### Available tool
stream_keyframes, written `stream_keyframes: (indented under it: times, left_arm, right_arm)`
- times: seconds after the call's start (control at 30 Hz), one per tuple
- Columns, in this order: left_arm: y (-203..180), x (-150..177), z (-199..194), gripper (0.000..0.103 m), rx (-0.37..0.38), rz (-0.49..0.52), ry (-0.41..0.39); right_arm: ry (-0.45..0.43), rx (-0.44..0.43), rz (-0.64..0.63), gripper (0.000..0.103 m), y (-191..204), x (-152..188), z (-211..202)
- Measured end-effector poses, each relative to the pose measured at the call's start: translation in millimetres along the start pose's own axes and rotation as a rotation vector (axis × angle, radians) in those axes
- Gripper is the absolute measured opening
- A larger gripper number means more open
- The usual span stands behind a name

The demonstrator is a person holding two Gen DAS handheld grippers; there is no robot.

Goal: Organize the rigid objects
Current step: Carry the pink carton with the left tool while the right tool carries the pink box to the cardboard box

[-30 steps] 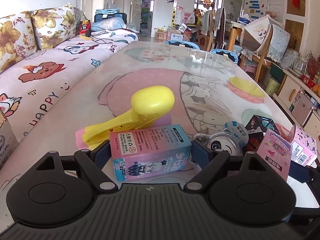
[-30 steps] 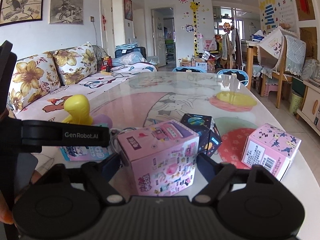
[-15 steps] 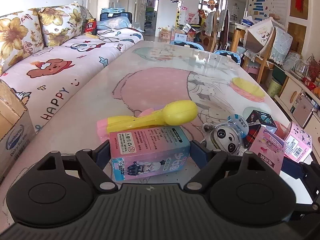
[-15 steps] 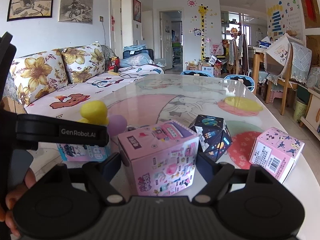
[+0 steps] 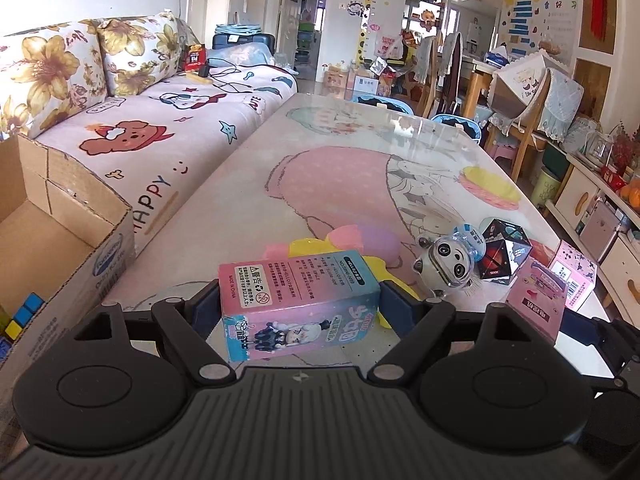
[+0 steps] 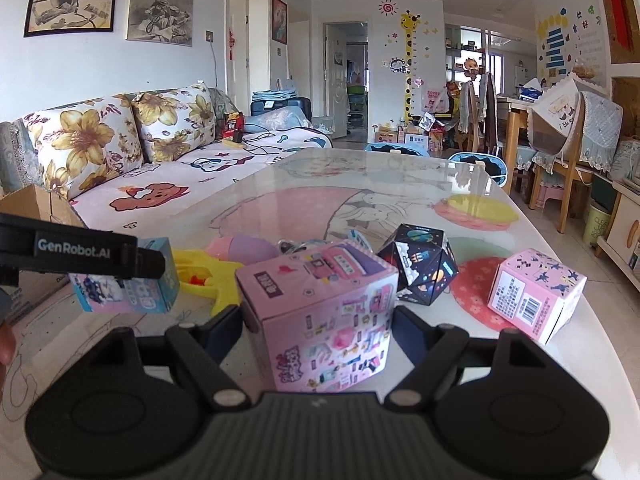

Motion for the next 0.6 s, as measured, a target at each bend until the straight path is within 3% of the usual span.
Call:
stream_keyframes:
  times: [0.6]
  left_arm:
    - [15,4,-14,0.102,-0.035,0.007,-0.04]
  right_arm:
    - [-0.006,0.008,0.0,0.081,38,0,-59]
Point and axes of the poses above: each gripper's, at about its wrist camera, not at the fingertips, and z roughly the way its jaws point, y to its left, x to its underside, the point moved 9 cm from there along z, roughly the way its jaws point, and after that the axes turned 3 degrees about -y, right-handed, at the moved point
